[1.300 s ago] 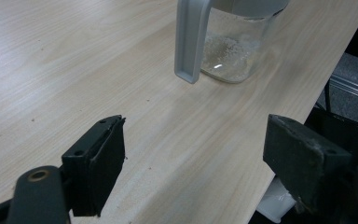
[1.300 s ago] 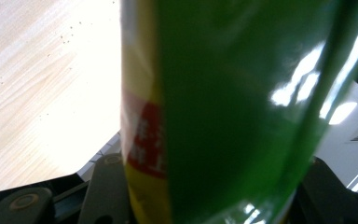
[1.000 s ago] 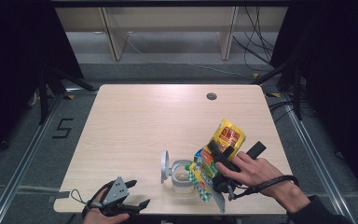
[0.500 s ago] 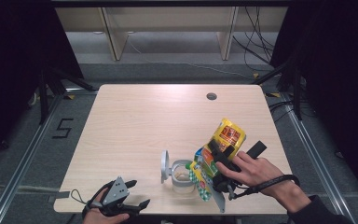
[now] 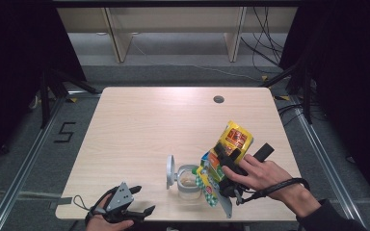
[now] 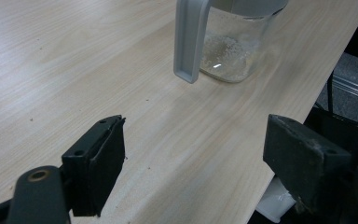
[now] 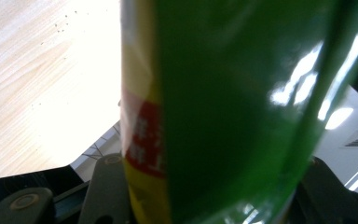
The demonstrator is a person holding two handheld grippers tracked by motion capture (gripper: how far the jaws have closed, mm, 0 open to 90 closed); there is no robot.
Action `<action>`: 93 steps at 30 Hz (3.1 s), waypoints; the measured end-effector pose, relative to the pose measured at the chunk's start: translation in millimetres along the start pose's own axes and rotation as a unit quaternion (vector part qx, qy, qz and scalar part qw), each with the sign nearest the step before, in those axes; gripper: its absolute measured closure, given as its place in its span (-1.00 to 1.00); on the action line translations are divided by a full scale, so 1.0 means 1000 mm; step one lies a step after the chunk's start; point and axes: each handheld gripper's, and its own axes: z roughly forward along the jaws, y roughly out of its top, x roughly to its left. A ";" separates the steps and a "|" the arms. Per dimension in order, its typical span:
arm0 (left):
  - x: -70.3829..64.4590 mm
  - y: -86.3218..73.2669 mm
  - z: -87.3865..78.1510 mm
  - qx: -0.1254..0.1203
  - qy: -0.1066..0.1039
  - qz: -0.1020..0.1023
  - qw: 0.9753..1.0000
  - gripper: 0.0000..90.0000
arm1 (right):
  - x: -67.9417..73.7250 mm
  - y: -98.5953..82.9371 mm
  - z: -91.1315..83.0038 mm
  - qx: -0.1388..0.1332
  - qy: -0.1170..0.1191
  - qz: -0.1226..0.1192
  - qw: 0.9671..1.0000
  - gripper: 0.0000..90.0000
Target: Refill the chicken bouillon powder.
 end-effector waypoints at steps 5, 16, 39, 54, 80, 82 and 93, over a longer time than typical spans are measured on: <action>0.000 0.000 0.000 0.000 0.000 0.000 1.000 -0.55 | -0.001 0.000 0.000 0.002 0.000 -0.011 1.000 0.19; 0.000 0.000 0.000 0.000 0.000 0.000 1.000 -0.55 | 0.001 -0.001 -0.001 0.001 0.000 -0.006 1.000 0.20; 0.002 0.000 -0.001 0.013 0.006 0.014 1.000 -0.55 | 0.002 -0.002 -0.001 0.001 0.001 -0.010 1.000 0.21; 0.002 0.000 -0.001 0.011 0.005 0.015 1.000 -0.55 | 0.000 -0.003 -0.003 0.000 -0.001 -0.010 1.000 0.21; 0.000 0.000 0.000 0.000 0.001 -0.001 1.000 -0.55 | 0.001 -0.005 -0.004 -0.002 0.000 -0.004 1.000 0.22; 0.000 0.000 0.000 0.000 0.001 0.000 1.000 -0.55 | 0.002 -0.005 -0.004 -0.001 -0.002 -0.004 1.000 0.22; 0.001 0.000 -0.001 0.007 0.004 0.008 1.000 -0.55 | 0.001 -0.007 -0.005 -0.001 -0.001 -0.008 1.000 0.24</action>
